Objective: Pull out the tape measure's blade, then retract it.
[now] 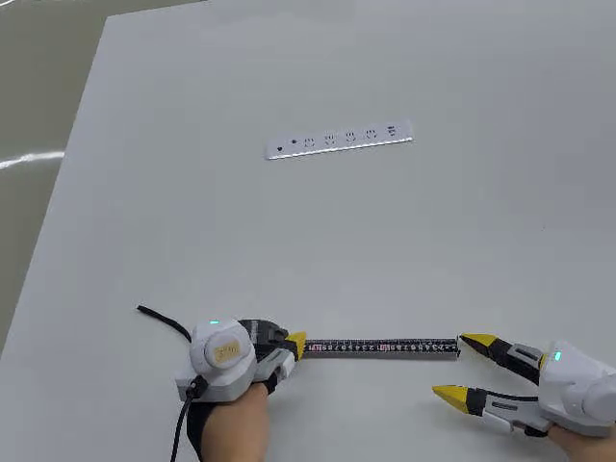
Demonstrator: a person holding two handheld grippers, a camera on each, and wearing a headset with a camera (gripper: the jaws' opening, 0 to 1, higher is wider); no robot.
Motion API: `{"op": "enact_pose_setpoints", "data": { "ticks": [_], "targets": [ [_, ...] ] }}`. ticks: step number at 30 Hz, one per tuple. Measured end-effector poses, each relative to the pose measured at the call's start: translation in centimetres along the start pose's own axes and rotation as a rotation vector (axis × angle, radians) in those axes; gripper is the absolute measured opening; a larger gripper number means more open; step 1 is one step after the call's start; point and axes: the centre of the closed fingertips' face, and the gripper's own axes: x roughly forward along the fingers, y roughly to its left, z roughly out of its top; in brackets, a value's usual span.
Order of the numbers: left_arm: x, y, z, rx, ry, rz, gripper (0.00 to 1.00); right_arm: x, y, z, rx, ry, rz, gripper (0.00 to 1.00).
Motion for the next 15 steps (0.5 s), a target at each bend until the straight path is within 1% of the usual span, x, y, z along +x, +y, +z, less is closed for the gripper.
{"op": "enact_pose_setpoints", "data": {
  "ticks": [4,10,13,15],
  "targets": [
    [0.03,0.24,0.03,-0.009,-0.001,0.014,0.73,0.13,-0.11,-0.11,-0.001,0.001,0.01,0.54],
    [0.13,0.34,-0.05,0.002,-0.001,0.024,0.72,0.3,-0.52,-0.13,-0.01,0.0,0.026,0.53],
    [0.22,0.47,-0.08,-0.012,0.005,0.03,0.7,0.38,-0.86,-0.39,-0.014,0.004,0.033,0.52],
    [0.31,0.44,-0.13,-0.005,0.008,0.032,0.7,0.34,-0.89,-0.3,-0.016,0.004,0.041,0.51]
  ]
}}
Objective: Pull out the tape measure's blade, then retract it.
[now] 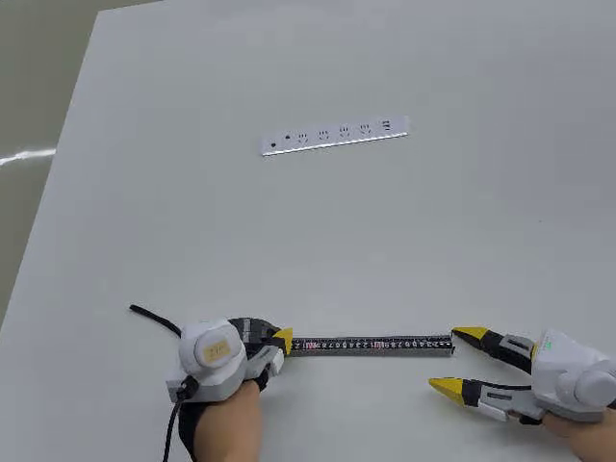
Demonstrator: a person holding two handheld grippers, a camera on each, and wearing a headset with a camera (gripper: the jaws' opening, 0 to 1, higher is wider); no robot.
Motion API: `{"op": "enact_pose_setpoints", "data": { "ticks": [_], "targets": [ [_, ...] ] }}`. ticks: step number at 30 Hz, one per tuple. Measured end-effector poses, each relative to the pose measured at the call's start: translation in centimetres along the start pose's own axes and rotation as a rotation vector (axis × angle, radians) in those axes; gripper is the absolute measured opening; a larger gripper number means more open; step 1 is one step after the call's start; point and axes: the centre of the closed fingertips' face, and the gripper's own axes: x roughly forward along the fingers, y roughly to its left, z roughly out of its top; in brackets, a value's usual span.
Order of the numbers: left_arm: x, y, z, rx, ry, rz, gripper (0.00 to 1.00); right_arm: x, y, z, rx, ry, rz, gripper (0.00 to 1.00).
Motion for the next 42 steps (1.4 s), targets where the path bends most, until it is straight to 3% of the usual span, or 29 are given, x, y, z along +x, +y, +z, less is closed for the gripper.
{"op": "enact_pose_setpoints", "data": {
  "ticks": [11,29,42],
  "targets": [
    [0.0,0.0,-0.2,0.019,0.005,0.009,0.7,0.0,-0.3,0.0,-0.025,-0.005,0.023,0.44],
    [0.0,0.1,-0.3,0.03,0.01,0.011,0.7,0.3,-0.9,0.1,-0.045,0.003,0.077,0.23],
    [0.0,0.1,-0.3,0.038,0.015,0.015,0.7,0.2,-1.3,0.0,-0.048,0.0,0.149,0.14]
  ]
}}
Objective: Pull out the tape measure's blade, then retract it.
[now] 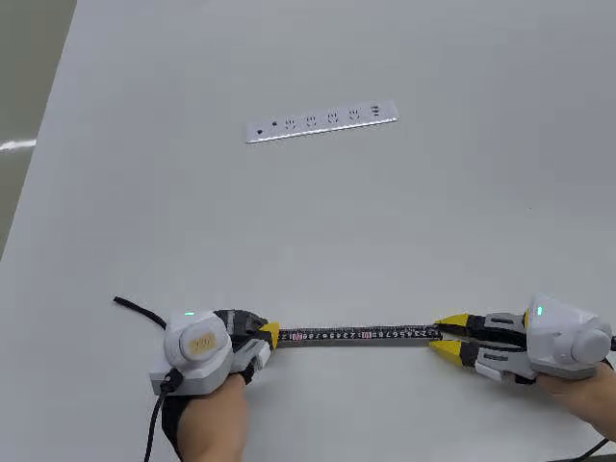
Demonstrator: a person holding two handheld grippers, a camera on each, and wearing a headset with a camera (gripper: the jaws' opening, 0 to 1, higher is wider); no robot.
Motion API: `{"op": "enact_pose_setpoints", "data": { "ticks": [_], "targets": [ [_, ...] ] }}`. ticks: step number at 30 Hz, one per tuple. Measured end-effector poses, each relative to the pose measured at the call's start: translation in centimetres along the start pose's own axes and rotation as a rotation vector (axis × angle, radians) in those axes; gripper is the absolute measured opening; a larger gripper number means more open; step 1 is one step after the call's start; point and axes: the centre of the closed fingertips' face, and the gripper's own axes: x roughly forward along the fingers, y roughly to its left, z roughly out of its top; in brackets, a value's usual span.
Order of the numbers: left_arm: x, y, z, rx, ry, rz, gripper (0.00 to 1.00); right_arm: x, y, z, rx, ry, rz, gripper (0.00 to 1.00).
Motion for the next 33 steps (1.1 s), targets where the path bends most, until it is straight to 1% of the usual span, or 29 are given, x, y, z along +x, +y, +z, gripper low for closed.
{"op": "enact_pose_setpoints", "data": {
  "ticks": [8,12,21,23,26,33],
  "targets": [
    [0.0,0.0,0.0,0.001,0.004,0.001,0.7,0.1,0.0,0.0,-0.013,-0.005,0.029,0.13],
    [0.0,0.0,0.0,0.001,0.005,0.001,0.69,0.1,0.3,0.1,-0.013,-0.006,0.026,0.13],
    [0.0,0.0,-0.1,0.006,0.011,0.002,0.69,0.3,0.2,0.1,-0.011,-0.011,0.022,0.12],
    [0.0,0.0,-0.1,0.006,0.012,0.003,0.69,0.9,0.6,0.1,-0.025,-0.013,0.028,0.12],
    [0.0,0.0,-0.1,0.005,0.013,0.002,0.69,1.7,0.8,0.3,-0.021,-0.016,0.03,0.12],
    [0.0,0.0,-0.1,0.004,0.011,0.002,0.69,2.6,1.0,0.6,-0.025,-0.016,0.049,0.12]
  ]
}}
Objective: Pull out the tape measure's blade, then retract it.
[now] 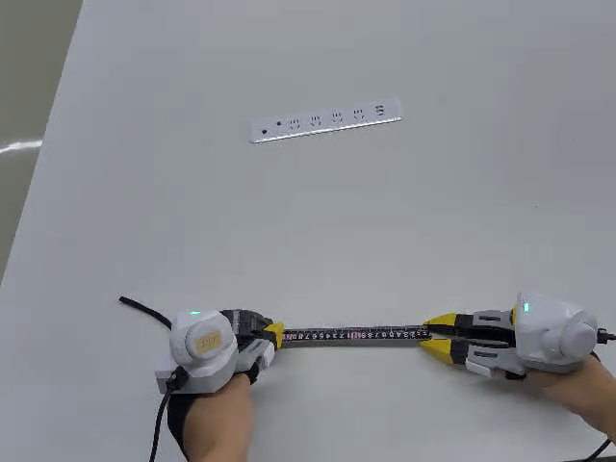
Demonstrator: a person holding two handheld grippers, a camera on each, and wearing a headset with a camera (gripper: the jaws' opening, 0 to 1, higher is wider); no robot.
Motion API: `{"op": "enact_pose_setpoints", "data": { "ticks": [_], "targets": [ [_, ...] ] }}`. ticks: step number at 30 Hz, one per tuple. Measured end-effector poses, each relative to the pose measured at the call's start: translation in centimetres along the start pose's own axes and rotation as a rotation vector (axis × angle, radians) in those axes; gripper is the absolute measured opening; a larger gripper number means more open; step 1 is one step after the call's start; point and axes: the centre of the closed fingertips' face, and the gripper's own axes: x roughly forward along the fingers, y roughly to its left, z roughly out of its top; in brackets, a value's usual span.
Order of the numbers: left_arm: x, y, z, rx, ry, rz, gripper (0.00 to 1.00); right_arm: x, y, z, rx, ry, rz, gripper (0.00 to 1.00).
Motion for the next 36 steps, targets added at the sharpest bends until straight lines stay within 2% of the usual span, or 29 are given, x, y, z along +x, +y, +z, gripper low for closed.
{"op": "enact_pose_setpoints", "data": {
  "ticks": [19,30,36],
  "targets": [
    [0.0,0.0,0.0,-0.003,0.001,-0.003,0.69,2.3,1.0,0.9,-0.028,-0.002,0.024,0.12],
    [0.1,0.0,0.0,-0.005,0.001,-0.002,0.69,2.9,1.0,1.1,-0.029,-0.004,0.027,0.12],
    [0.0,0.0,0.0,-0.006,0.001,-0.002,0.69,3.8,1.3,1.4,-0.034,-0.006,0.041,0.12]
  ]
}}
